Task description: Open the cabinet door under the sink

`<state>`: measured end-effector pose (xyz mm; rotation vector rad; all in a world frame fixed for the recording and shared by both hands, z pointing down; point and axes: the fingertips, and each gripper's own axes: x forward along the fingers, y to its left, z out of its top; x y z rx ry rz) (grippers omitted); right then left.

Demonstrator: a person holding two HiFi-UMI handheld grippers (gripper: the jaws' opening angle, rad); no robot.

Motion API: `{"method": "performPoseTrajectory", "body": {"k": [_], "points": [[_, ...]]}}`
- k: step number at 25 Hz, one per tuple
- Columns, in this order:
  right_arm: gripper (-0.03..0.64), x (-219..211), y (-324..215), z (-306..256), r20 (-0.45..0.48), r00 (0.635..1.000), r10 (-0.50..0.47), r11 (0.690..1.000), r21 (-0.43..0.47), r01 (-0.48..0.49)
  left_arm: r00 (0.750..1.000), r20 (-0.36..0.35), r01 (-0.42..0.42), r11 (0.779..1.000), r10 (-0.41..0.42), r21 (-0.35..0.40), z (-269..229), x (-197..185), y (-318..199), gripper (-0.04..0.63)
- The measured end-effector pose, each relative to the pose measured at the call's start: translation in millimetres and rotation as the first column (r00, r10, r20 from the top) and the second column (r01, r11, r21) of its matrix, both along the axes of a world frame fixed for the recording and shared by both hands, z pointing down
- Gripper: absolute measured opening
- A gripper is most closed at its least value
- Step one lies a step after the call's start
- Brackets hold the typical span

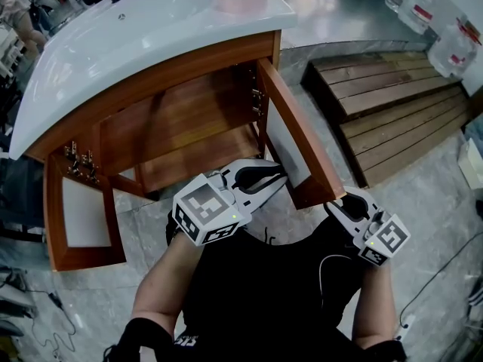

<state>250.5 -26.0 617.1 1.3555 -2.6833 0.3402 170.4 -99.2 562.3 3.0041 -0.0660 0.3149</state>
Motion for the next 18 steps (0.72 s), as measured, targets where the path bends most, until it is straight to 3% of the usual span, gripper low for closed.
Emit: {"method": "performPoseTrajectory", "body": {"k": [5,10,13,18], "points": [[0.059,14,-13,-15,0.021,0.996,0.090,0.996,0.026,-0.090,0.999,0.002,0.041,0.999,-0.041,-0.011,-2,0,-9,0.055],[0.025,3,-28,-24,-0.016,0.994,0.106,0.993,0.055,-0.105,0.995,0.017,0.095,0.995,-0.094,-0.022,6,-5,-20,0.052],[0.015,-2,-39,-15,-0.066,0.990,0.124,0.992,0.034,-0.122,0.989,0.017,0.146,0.988,-0.145,-0.052,8,-7,-31,0.052],[0.015,-7,-41,-12,-0.036,0.992,0.120,0.993,0.021,-0.119,0.983,0.026,0.182,0.981,-0.181,-0.064,10,-13,-37,0.051]]}}
